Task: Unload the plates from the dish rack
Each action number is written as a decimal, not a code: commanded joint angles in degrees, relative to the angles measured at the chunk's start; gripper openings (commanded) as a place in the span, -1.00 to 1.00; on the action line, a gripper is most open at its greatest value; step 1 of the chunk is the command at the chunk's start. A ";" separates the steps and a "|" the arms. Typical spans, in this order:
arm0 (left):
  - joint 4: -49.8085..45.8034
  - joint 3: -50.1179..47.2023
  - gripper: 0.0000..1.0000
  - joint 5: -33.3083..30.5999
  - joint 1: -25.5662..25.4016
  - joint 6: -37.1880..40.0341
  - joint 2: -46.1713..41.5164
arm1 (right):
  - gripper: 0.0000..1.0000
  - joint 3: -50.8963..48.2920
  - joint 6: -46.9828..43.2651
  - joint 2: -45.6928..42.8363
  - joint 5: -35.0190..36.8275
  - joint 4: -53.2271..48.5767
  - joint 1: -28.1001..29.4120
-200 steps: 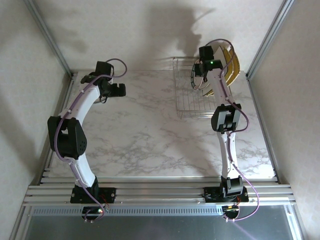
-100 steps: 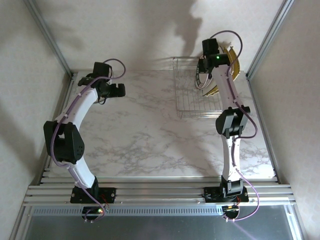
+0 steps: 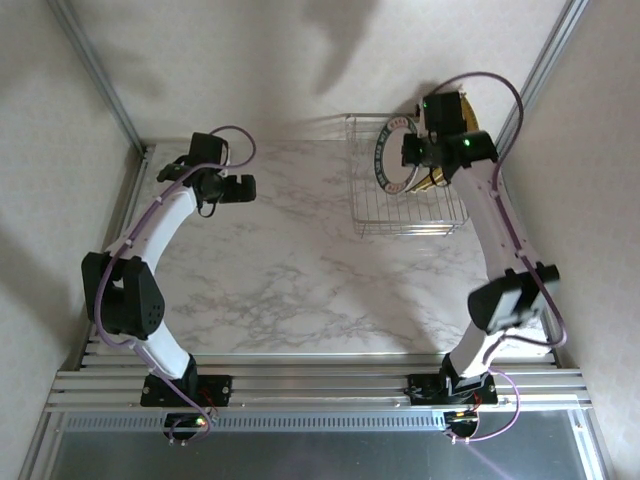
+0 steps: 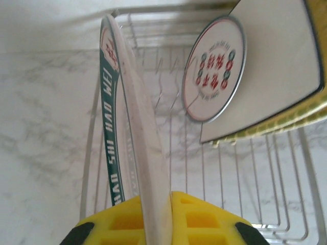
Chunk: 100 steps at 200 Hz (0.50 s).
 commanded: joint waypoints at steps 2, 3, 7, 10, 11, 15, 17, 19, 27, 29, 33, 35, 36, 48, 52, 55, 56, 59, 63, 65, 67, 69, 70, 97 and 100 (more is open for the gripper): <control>0.27 -0.94 0.99 -0.07 -1.13 -1.17 -1.98 | -1.00 -9.97 4.88 -8.05 -8.90 7.75 -0.02; 0.27 -0.96 0.99 -0.07 -1.17 -1.19 -2.07 | -1.00 -10.44 5.00 -8.32 -9.17 7.98 0.02; 0.33 -0.93 0.99 -0.15 -1.40 -1.21 -2.09 | -1.00 -12.45 5.67 -9.70 -10.27 8.75 -0.01; 0.32 -0.95 0.99 -0.22 -1.56 -1.27 -2.06 | -1.00 -13.97 6.15 -10.79 -10.93 9.38 -0.01; 0.29 -1.01 0.99 -0.19 -1.55 -1.28 -2.07 | -1.00 -14.42 6.30 -11.05 -11.32 9.72 0.02; 0.30 -1.05 0.99 -0.24 -1.76 -1.30 -1.93 | -1.00 -16.38 7.08 -12.30 -12.67 10.50 0.00; 0.34 -1.07 0.99 -0.24 -1.85 -1.36 -1.90 | -1.00 -17.36 7.43 -12.98 -13.32 10.91 -0.01; 0.35 -1.07 0.99 -0.31 -1.93 -1.38 -1.90 | -1.00 -18.24 7.72 -13.55 -13.98 11.41 0.02; 0.50 -0.91 0.99 -0.33 -2.35 -1.45 -1.69 | -1.00 -21.68 9.10 -15.79 -16.50 13.23 -0.03; 0.48 -0.97 0.99 -0.35 -2.48 -1.47 -1.69 | -1.00 -22.48 9.48 -16.38 -17.02 13.68 -0.03; 0.45 -0.86 0.99 -0.40 -2.58 -1.56 -1.56 | -1.00 -24.01 10.11 -17.42 -18.24 14.52 -0.01; 0.49 -0.78 0.99 -0.42 -2.67 -1.56 -1.44 | -1.00 -24.80 10.48 -17.87 -18.77 14.90 -0.03; 0.47 -0.79 0.99 -0.37 -2.77 -1.56 -1.40 | -1.00 -25.06 10.70 -18.10 -18.98 15.31 -0.03; 0.67 -0.57 0.99 -0.59 -3.41 -1.65 -1.13 | -1.00 -28.85 12.37 -20.58 -21.82 17.48 -0.07; 0.72 -0.59 0.99 -0.60 -3.52 -1.73 -1.05 | -1.00 -29.94 12.79 -21.30 -22.77 18.55 -0.12; 0.84 -0.55 0.99 -0.52 -3.61 -1.74 -0.97 | -1.00 -30.52 13.25 -21.86 -23.59 19.02 -0.08; 0.82 -0.55 0.99 -0.51 -3.68 -1.74 -0.90 | -1.00 -30.98 13.40 -22.03 -23.76 19.19 -0.08; 0.90 -0.55 0.99 -0.55 -3.74 -1.74 -0.86 | -1.00 -31.46 13.88 -22.47 -24.27 19.75 -0.08; 0.97 -0.55 0.99 -0.51 -3.93 -1.78 -0.78 | -1.00 -32.40 14.50 -23.06 -25.03 20.44 -0.04; 0.97 -0.55 0.99 -0.51 -3.95 -1.82 -0.78 | -1.00 -32.79 14.76 -23.34 -25.39 20.91 -0.08; 1.04 -0.68 0.99 -0.51 -4.00 -1.82 -0.76 | -1.00 -33.28 14.96 -23.59 -25.90 21.36 -0.11; 1.12 -0.71 0.99 -0.55 -4.08 -1.83 -0.75 | -1.00 -33.73 15.27 -23.82 -26.64 21.77 -0.12; 1.18 -0.67 0.99 -0.53 -4.09 -1.83 -0.75 | -1.00 -34.01 15.47 -23.98 -26.91 22.11 -0.12; 1.39 -0.43 0.99 -0.33 -4.79 -2.00 -0.24 | -1.00 -41.02 20.66 -26.22 -33.54 30.65 -0.10; 1.31 -0.43 0.99 -0.33 -4.88 -2.00 -0.30 | -1.00 -41.78 21.27 -26.31 -34.16 31.61 -0.16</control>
